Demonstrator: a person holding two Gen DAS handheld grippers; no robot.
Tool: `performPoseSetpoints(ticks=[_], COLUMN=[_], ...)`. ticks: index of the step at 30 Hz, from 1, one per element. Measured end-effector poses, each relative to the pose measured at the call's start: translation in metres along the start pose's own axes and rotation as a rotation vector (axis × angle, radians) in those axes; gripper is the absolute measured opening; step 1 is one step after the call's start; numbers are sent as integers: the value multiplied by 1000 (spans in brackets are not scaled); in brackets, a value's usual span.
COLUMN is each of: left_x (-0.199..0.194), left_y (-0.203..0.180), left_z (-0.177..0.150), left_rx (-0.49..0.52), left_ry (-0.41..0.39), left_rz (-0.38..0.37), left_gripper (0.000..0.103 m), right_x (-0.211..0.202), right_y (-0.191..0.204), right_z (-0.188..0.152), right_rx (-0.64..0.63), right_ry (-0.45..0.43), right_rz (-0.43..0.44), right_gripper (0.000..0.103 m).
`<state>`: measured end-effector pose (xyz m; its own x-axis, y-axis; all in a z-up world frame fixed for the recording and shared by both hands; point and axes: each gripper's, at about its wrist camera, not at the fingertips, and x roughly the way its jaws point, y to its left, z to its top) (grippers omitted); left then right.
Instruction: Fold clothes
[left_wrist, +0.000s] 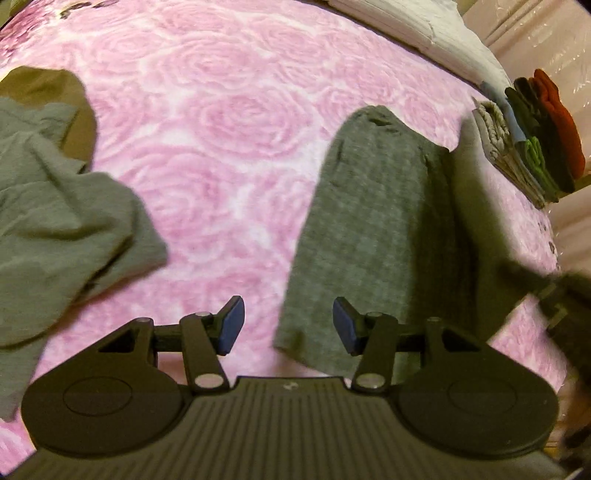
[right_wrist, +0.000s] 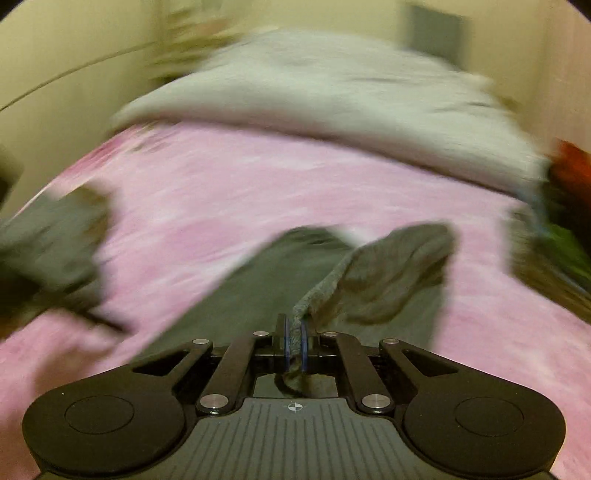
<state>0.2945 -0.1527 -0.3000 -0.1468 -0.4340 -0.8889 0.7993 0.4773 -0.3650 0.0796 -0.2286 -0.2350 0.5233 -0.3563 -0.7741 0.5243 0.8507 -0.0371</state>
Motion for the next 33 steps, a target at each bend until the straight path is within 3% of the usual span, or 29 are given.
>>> performPoseSetpoints(ticks=[1,4,9,12,14,17,22,28,33], left_x=[-1,1,6,8,11,20,33,33,38], left_y=[5,14,15,5,-5,-20,-39,-51,-56], left_z=[-1,-7,-21,-28,-32,-37,-40,-38,-34], left_rx=[-3,-13,-40,-54,-52,-51,-63,-79,-71], left_ry=[2,12,35,46,53,66,73,51,53], left_rz=[-2,-8,-39,-77,-96,-107,-107,-76,-46], left_gripper=[47,47,46,42,41,37,33,33,33], right_x=[12,43,35,22,15,7,7,1,5], right_y=[17,45,23,-5,-26,-67,-107,-150,-176], right_z=[-5,-25,-39,-52,-60,-75,-99,-97,-78], right_rx=[-22,-55,54,109,126,222,356,476,462], right_ry=[45,178,201,233,251,303,401,370,355], right_rz=[33,74,111,39,-17,-75,-55,-32,-34], right_gripper=[8,75,75,74,63,62,59,59,59])
